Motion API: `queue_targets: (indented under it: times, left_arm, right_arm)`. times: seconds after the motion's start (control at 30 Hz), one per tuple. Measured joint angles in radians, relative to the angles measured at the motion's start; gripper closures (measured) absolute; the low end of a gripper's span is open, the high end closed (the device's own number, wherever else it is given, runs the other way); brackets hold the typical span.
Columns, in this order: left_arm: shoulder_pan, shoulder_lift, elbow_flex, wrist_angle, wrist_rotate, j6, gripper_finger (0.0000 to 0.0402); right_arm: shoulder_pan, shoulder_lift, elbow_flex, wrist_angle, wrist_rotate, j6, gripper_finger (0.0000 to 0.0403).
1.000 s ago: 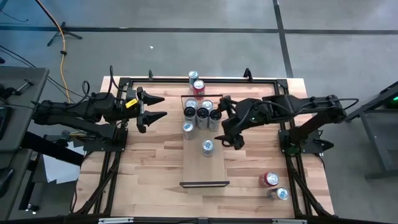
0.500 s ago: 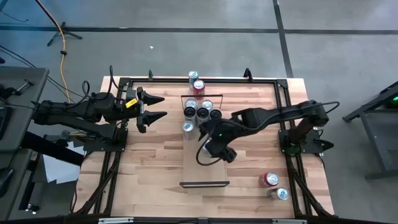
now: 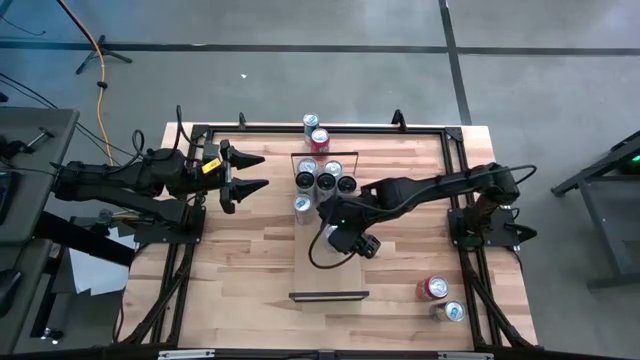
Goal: Place canned beverage on shelf
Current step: Put the top right blue soda can on the shelf aligned with the other blue soda can
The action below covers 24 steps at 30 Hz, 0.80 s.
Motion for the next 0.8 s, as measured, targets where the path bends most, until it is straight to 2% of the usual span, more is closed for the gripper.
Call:
queue_targets:
  times: [0.27,0.8]
  left_arm:
    - [0.000,0.000,0.000,-0.002,0.000,-0.018,0.0108]
    - [0.000,0.000,0.000,-0.006,0.000,-0.018,0.0108]
  right_arm:
    - [-0.034,0.024,0.000,-0.045,0.003,0.000,0.0015]
    - [-0.043,0.070,-0.001,-0.050,-0.067,-0.028,0.0015]
